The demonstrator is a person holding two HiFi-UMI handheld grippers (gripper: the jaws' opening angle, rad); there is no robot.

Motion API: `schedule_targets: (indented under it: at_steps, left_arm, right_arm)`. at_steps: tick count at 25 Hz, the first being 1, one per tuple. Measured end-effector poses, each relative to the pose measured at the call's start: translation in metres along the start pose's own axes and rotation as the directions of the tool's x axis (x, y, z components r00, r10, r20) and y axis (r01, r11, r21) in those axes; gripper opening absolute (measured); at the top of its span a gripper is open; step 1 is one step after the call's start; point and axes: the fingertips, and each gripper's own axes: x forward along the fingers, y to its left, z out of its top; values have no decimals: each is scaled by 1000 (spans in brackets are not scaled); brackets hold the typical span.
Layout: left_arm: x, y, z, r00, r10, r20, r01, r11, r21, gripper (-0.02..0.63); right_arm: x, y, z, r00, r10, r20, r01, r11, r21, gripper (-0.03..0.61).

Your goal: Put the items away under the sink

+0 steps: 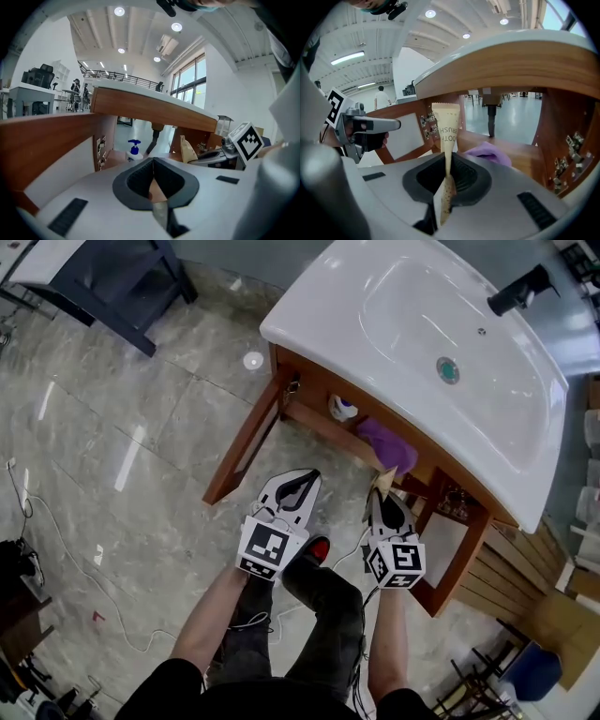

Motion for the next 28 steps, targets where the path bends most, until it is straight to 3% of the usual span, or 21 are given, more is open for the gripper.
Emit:
schedule_targets:
  at_steps: [8, 14, 17, 22, 28]
  left_arm:
    - [26, 8, -31, 1000, -17, 17, 17, 1000, 11, 9]
    - [28, 9, -32, 999, -27, 25, 27, 1000, 1, 9]
    - [28, 15, -30, 999, -20, 31, 20, 1000, -11, 9]
    - [23, 20, -33, 999, -17, 30, 18, 999, -27, 9]
    - [19, 29, -36, 1000, -7, 25, 8, 999, -40, 9]
  right_arm:
    - [29, -12, -23, 1000, -7, 22, 8, 1000, -25, 44]
    - [32, -28, 1, 997, -74, 31, 79, 966, -245, 44]
    - [36, -40, 15, 992, -115, 48, 125, 929, -348, 44]
    - [48, -54, 30, 985, -162, 56, 168, 840, -515, 44]
    - [68, -63, 36, 974, -219, 51, 194, 707, -680, 44]
